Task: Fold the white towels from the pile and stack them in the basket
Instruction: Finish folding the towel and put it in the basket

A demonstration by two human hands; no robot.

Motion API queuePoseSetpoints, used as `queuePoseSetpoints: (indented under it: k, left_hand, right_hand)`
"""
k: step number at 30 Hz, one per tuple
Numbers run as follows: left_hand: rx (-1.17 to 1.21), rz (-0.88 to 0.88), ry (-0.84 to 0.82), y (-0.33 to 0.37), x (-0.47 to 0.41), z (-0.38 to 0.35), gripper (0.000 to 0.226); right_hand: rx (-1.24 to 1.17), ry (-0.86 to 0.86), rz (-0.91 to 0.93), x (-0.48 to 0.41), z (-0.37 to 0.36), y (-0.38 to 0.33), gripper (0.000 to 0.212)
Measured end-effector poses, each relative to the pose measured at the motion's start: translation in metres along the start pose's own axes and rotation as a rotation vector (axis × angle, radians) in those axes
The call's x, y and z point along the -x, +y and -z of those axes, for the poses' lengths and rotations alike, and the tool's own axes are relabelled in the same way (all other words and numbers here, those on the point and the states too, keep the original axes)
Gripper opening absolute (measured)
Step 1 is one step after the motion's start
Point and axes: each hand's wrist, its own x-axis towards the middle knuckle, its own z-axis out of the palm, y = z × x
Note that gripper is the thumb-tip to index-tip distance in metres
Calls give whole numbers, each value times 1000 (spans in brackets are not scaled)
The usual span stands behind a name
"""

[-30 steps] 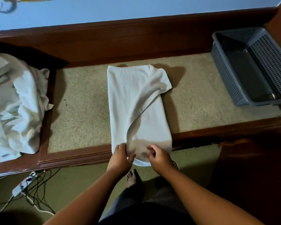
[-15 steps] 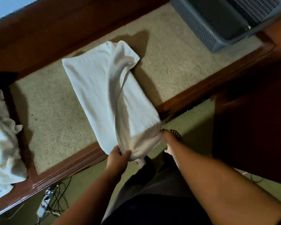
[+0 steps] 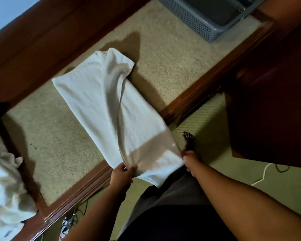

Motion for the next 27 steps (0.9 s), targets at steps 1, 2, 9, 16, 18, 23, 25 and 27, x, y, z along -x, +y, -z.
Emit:
queuePoseSetpoints:
  k: [1, 2, 9, 16, 18, 23, 25, 27]
  left_hand:
    - [-27, 0, 7, 0, -1, -1, 12]
    - [-56, -7, 13, 0, -1, -2, 11]
    - [-281, -192, 273, 16, 3, 6, 22]
    - [-396, -218, 443, 49, -15, 3, 30]
    - [-483, -195, 484, 60, -24, 1, 34]
    - [-479, -144, 562, 91, -54, 6, 37]
    - [-507, -156, 555, 101, -64, 10, 37]
    - [-519, -164, 554, 112, -73, 14, 37]
  right_hand:
    - [97, -7, 36, 1, -1, 3, 14]
    - [194, 30, 66, -3, -4, 7, 20]
    - [307, 379, 598, 39, -30, -47, 39]
    - [649, 333, 1345, 83, -51, -107, 53]
    - [893, 215, 1300, 77, -54, -121, 61]
    - [1253, 30, 1234, 68, -56, -166, 74]
    - [1337, -14, 1242, 67, -58, -183, 78]
    - [1416, -81, 1235, 67, -57, -200, 80]
